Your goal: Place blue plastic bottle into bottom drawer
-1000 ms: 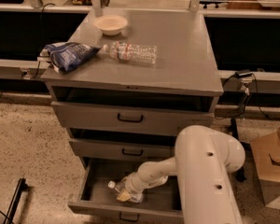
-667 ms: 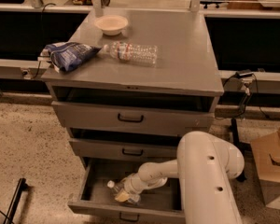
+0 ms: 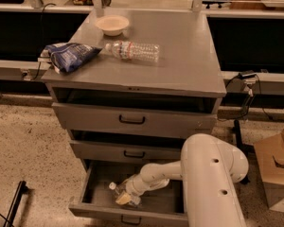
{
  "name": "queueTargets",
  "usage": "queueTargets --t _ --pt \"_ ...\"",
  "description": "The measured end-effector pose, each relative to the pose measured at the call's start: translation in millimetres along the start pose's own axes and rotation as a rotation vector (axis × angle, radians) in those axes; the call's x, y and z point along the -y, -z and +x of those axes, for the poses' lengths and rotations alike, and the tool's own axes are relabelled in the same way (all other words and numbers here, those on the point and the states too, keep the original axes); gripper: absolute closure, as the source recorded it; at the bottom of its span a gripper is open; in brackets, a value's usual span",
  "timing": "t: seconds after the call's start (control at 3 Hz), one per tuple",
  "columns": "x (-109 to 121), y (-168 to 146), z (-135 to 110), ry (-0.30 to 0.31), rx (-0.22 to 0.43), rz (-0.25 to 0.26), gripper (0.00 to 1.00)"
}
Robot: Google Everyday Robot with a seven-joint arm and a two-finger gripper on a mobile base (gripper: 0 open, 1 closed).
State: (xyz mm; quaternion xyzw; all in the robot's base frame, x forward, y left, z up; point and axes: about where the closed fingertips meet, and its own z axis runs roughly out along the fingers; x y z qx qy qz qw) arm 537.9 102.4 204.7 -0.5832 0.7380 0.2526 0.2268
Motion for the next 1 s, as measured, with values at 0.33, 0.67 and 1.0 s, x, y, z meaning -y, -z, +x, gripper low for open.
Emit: queueTargets --t 0.33,0.67,1.0 --pt "-2.9 5.2 -1.1 0.009 0.010 0.007 0.00" --pt "-12.6 33.3 -2.2 0.040 0.055 0.039 0.00" --pt "-41.6 75.1 -7.2 0.105 0.147 0.054 0.00"
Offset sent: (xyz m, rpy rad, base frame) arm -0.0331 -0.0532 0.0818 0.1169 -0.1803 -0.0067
